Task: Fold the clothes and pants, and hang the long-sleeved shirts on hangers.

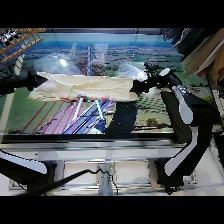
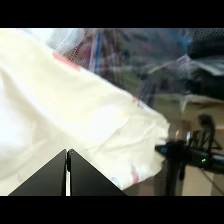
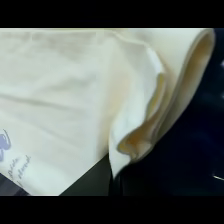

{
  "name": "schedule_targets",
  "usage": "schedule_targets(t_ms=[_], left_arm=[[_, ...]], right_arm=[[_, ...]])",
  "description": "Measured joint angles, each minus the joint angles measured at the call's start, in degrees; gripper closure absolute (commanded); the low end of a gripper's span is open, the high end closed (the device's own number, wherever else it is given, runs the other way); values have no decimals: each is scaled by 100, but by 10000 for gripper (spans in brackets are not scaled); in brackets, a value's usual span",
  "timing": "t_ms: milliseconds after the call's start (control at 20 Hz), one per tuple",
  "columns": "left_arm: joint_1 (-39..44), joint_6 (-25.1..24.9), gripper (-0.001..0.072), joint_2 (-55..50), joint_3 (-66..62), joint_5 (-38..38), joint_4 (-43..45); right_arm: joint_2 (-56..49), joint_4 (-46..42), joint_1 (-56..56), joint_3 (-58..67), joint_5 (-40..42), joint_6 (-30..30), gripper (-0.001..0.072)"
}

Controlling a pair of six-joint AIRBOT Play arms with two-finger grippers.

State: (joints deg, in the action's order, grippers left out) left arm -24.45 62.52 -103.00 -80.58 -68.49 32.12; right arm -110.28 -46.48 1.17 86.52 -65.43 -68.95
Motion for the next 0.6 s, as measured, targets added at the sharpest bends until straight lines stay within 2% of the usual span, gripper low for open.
schedule_targets(t_ms=[200, 350, 450, 600], left_arm=[[772, 691, 704, 15, 4, -87, 1558], [1421, 955, 703, -4, 4, -52, 2083], [1858, 1058, 703, -42, 4, 39, 2245], [2380, 1145, 703, -81, 7, 334, 2380]], right_arm=[[1123, -1985, -13, 26, -372, -691, 703], [2153, -3145, 72, 92, -597, -992, 704], [2612, -3399, 9, 254, -726, -1139, 704], [2857, -3241, -516, 525, -568, -1405, 705]])
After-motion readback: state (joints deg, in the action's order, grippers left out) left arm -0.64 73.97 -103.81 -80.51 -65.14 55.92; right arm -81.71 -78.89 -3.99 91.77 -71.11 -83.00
